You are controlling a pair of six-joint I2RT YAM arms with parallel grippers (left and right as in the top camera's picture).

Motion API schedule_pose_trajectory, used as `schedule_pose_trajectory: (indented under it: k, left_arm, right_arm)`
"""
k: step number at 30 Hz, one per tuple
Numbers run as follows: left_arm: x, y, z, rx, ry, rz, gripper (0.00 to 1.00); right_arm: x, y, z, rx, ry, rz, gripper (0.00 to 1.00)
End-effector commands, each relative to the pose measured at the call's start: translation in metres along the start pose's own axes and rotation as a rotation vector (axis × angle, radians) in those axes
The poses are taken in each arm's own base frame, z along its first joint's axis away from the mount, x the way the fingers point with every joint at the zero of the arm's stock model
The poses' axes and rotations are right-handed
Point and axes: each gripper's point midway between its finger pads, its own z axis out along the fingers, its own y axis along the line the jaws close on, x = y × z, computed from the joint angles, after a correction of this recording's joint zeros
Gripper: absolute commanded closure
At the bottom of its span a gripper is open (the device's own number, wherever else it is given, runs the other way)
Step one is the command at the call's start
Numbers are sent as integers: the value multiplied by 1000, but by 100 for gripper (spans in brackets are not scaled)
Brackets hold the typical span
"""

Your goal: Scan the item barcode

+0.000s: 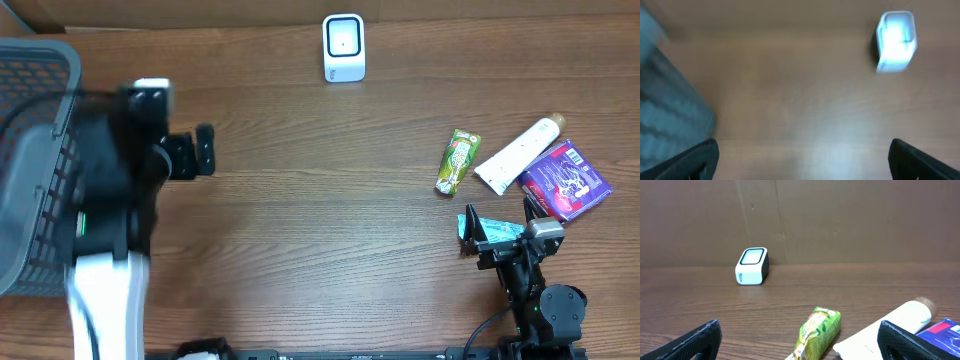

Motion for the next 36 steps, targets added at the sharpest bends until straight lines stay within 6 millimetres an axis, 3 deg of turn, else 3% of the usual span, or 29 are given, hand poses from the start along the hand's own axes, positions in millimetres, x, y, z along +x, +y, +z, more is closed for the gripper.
schedule_pose_trajectory:
  k: [1,6,17,24,30,36]
  left_arm:
    - [9,-10,-23,36,-157,26,0]
    - [26,-12,-35,19,-363,47,0]
    - [99,-21,-20,9,-663,116,0]
    - [135,-27,-7,-9,-687,242,0]
    - [169,-27,13,8,-530,244,0]
    - [168,-27,12,19,-535,193,1]
  right_arm:
    - [2,0,0,1,-5,-1,0]
    - [2,0,0,1,-5,-1,0]
    - [2,0,0,1,-5,-1,0]
    - [2,0,0,1,-5,-1,0]
    - [2,0,0,1,-5,-1,0]
    - [1,0,0,1,-6,-1,0]
